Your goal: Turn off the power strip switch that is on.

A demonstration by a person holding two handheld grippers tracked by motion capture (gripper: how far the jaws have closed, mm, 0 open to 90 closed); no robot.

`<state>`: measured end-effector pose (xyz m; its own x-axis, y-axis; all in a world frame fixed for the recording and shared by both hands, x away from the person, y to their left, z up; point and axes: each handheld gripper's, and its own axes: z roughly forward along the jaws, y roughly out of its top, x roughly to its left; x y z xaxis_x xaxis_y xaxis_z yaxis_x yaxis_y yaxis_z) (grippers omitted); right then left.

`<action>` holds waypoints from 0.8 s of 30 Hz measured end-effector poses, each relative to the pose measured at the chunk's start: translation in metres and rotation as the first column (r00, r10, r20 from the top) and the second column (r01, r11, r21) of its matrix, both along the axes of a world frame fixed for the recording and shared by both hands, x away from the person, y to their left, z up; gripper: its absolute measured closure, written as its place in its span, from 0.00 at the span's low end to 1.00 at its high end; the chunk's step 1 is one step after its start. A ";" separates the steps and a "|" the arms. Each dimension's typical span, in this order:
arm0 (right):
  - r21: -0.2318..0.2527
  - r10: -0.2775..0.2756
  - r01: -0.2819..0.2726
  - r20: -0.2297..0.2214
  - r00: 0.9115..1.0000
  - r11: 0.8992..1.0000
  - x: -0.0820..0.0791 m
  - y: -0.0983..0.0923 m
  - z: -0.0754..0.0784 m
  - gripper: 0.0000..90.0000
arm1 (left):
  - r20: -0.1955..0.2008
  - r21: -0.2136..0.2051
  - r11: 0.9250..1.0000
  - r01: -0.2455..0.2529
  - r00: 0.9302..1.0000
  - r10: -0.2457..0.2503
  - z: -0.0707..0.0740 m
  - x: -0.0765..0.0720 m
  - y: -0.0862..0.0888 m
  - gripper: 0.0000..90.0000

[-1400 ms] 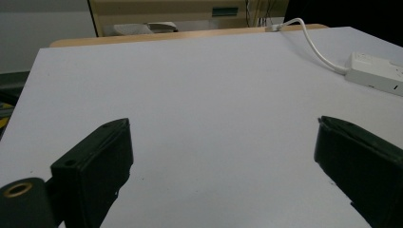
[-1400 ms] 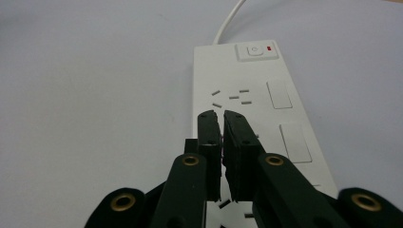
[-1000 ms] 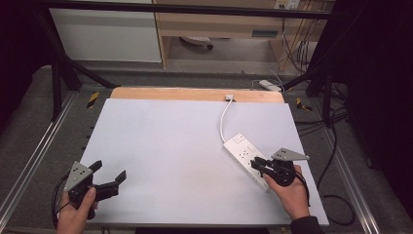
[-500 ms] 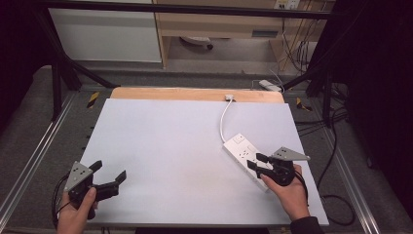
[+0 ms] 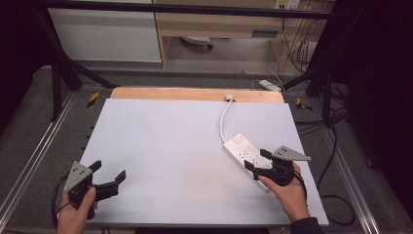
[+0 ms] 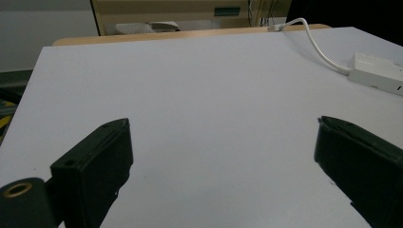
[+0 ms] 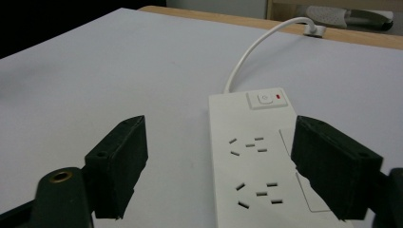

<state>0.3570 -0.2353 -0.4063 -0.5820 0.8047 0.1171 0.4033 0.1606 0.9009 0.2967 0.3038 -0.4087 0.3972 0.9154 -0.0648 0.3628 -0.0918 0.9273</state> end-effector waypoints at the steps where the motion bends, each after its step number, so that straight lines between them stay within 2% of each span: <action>1: 0.004 -0.004 0.004 0.006 1.000 1.000 0.000 0.000 0.001 0.18 | 0.001 -0.003 1.000 0.001 1.000 -0.001 0.000 0.000 0.000 0.06; 4: 0.015 -0.018 0.017 0.024 1.000 1.000 -0.001 0.000 0.003 0.12 | 0.001 0.000 1.000 0.003 1.000 -0.003 0.000 0.000 0.000 0.06; 10: 0.046 -0.025 0.022 0.058 0.998 0.999 -0.003 -0.003 0.006 0.06 | 0.001 0.000 1.000 0.002 1.000 -0.002 0.000 0.000 0.000 0.06; 13: 0.054 -0.021 0.016 0.112 0.994 0.998 -0.004 -0.004 0.006 0.04 | 0.001 0.000 1.000 0.002 1.000 -0.002 0.000 0.000 0.000 0.06; 16: 0.056 -0.015 0.007 0.144 0.989 0.998 -0.006 -0.005 0.007 0.04 | 0.000 0.001 1.000 0.002 1.000 -0.002 0.000 0.000 0.000 0.06; 24: 0.064 -0.030 0.019 0.177 0.984 0.998 -0.007 -0.010 0.009 0.03 | 0.000 0.000 1.000 0.003 1.000 -0.003 0.000 0.000 0.000 0.06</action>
<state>0.3501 -0.2457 -0.3973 -0.5784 0.8133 0.0636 0.2392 0.0946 0.9663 0.2965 0.3035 -0.4086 0.3996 0.9144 -0.0647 0.3625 -0.0928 0.9273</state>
